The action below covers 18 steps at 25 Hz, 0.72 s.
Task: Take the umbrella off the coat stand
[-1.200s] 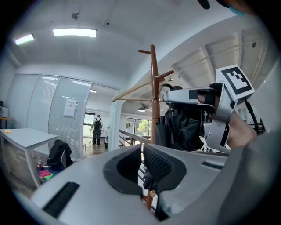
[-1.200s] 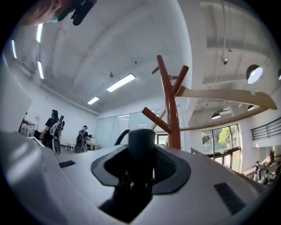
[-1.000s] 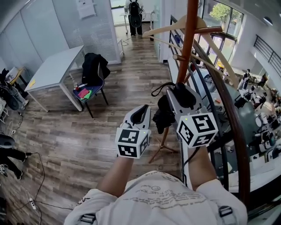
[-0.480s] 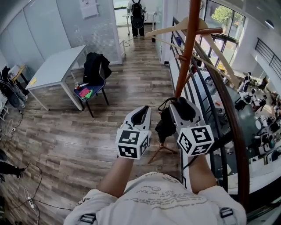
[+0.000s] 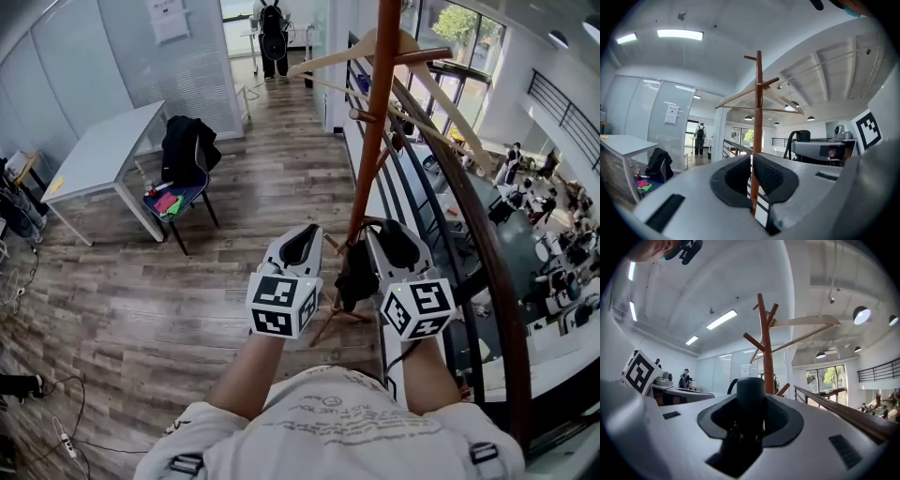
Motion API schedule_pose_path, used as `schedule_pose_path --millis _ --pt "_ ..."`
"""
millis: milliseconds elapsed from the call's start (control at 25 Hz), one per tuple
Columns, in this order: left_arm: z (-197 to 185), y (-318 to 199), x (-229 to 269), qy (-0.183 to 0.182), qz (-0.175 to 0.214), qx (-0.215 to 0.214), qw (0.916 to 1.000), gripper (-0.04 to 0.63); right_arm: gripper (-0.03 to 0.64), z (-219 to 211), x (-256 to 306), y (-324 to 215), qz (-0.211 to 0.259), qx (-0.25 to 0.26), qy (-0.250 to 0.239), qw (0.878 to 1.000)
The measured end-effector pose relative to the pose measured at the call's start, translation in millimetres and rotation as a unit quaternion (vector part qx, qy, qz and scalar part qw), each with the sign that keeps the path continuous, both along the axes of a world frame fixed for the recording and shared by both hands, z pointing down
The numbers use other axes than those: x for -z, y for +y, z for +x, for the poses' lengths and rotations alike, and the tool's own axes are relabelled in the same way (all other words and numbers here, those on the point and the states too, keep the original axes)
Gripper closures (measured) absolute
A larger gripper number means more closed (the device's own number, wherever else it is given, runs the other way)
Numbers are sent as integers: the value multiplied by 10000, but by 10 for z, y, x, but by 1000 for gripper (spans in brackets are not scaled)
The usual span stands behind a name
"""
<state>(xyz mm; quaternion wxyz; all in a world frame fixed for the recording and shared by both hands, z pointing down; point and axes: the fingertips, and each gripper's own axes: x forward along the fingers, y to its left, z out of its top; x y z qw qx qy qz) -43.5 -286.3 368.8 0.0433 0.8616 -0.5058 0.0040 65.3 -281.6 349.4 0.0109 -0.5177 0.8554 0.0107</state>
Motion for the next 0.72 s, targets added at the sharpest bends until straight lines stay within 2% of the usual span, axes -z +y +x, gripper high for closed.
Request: schedule_pose_path --millis 480,720 --pt "229 -24 -25 -95 -24 -230 9997 577 469 270 33 -53 28 -300 -100 9995" --pt "206 -81 -56 -115 -34 -275 9995 577 469 223 54 -120 82 -329 -151 9993"
